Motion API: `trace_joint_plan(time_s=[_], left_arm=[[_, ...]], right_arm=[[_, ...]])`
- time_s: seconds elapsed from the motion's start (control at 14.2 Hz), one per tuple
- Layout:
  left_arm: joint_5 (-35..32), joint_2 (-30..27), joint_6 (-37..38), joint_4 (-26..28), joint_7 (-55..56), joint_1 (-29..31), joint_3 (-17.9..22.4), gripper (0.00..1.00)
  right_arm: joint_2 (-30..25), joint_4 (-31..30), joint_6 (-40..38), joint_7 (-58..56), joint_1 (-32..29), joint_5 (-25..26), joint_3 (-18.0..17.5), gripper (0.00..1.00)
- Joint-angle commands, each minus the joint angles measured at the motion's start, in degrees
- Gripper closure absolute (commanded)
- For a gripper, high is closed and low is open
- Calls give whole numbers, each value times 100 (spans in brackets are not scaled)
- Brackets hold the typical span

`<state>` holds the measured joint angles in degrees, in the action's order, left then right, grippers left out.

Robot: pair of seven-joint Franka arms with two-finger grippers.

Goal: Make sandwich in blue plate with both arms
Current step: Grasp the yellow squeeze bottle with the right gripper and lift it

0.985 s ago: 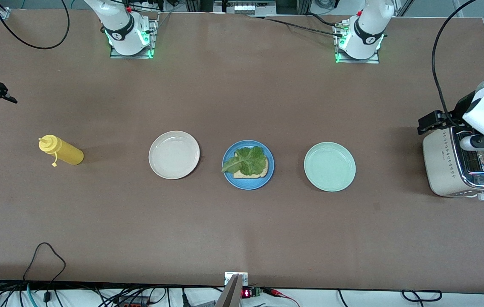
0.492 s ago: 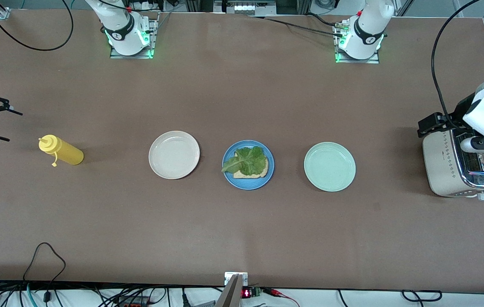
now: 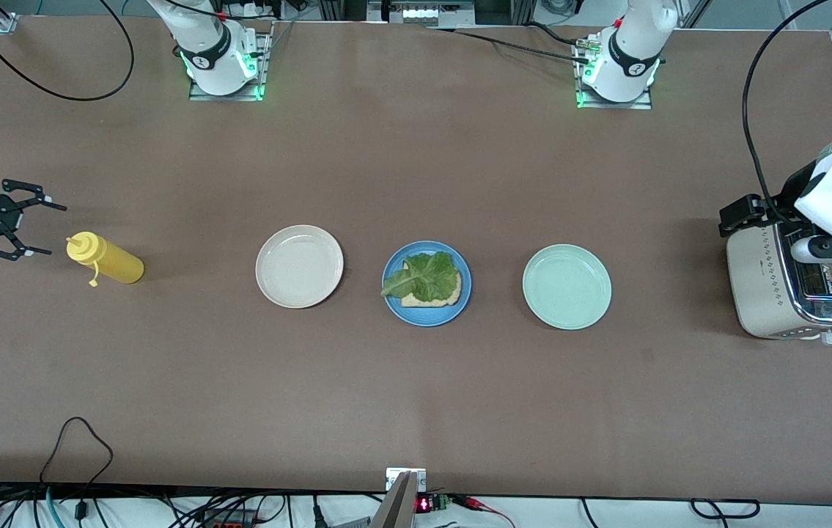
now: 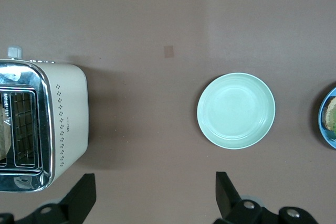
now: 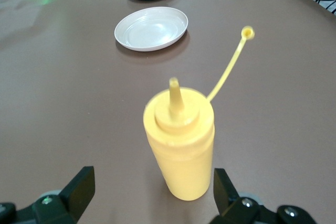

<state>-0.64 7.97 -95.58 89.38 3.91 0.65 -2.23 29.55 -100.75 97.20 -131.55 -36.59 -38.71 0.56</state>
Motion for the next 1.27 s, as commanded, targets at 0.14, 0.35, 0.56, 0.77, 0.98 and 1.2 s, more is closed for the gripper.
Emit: trace_joint_plan(time_s=[0.14, 0.35, 0.56, 0.77, 0.98, 1.2], left_arm=[[-130, 55, 13, -105, -110, -74, 48, 0], [-130, 55, 13, -105, -110, -65, 56, 0], [-130, 55, 13, -114, -110, -65, 56, 0], [-130, 55, 13, -114, -110, -65, 56, 0], [-130, 55, 4, -114, -110, -65, 56, 0], [-121, 55, -153, -105, -110, -39, 56, 0]], right_arm=[[893, 635, -193, -362, -717, -189, -670, 0], [1105, 635, -193, -362, -727, -461, -750, 0], [1263, 635, -158, -353, -727, -602, -873, 0], [1368, 635, -131, -353, -718, -611, -900, 0], [1491, 626, -96, -353, -709, -611, -1004, 0], [1562, 600, -26, -353, -665, -611, -1040, 0]])
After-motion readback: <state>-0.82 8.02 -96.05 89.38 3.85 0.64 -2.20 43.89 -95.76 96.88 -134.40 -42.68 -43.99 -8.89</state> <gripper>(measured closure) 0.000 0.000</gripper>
